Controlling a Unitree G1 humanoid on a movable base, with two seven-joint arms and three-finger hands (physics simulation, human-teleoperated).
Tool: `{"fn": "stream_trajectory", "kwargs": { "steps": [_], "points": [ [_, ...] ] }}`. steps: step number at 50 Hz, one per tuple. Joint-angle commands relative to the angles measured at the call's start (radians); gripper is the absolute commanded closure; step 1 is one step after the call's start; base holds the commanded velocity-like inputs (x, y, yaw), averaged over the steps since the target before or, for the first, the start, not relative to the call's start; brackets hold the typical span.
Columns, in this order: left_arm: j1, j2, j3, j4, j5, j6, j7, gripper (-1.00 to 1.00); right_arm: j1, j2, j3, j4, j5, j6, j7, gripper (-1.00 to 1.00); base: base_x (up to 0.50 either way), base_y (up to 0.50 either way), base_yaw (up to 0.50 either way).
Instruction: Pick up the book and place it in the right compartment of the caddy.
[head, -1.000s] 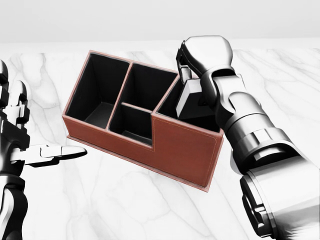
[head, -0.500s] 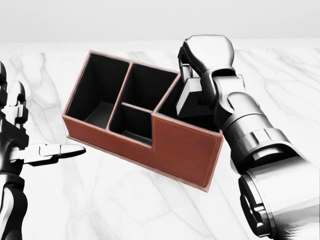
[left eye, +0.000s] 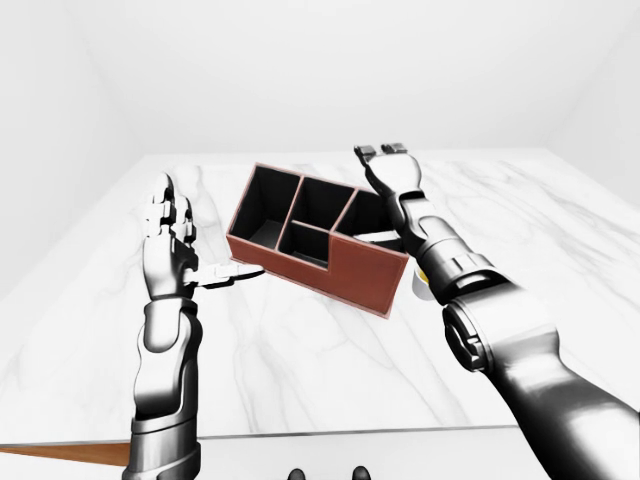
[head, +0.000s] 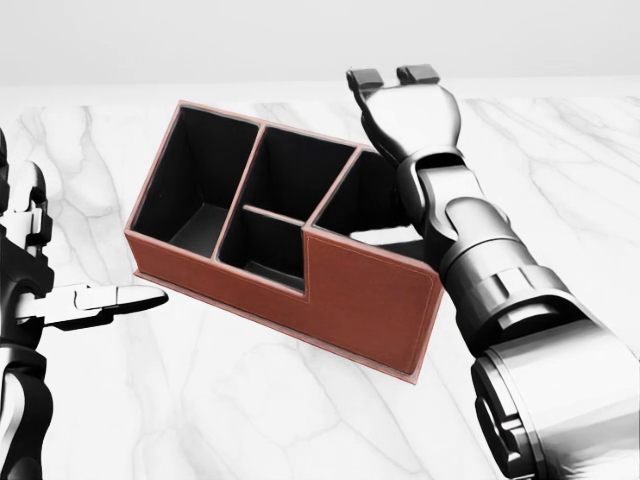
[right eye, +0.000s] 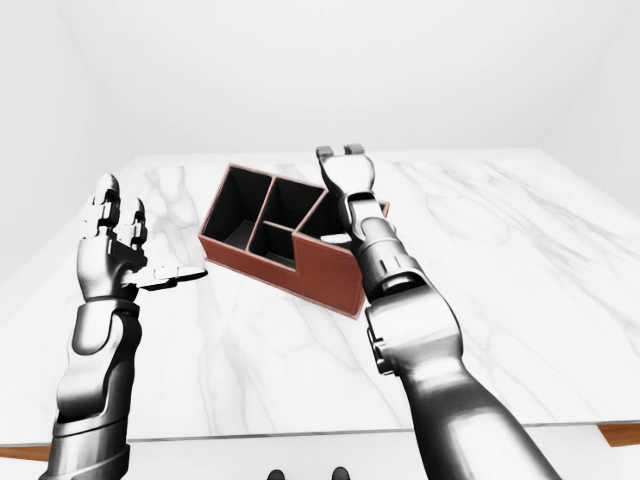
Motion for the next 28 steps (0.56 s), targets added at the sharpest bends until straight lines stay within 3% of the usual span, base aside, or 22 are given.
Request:
{"fn": "stream_trajectory", "kwargs": {
  "steps": [1, 28],
  "points": [
    [0.0, 0.001, 0.001, 0.0, -0.004, 0.0, 0.002, -1.0, 0.008, 0.003, 0.002, 0.007, -0.019, -0.001, -0.006, -1.0, 0.0, 0.0, 0.0],
    [-0.001, 0.002, 0.0, 0.003, -0.004, 0.0, 0.004, -1.0, -0.036, -0.011, -0.009, -0.005, 0.018, -0.017, 0.017, -1.0, 0.0, 0.0, 0.0]
  ]
}}
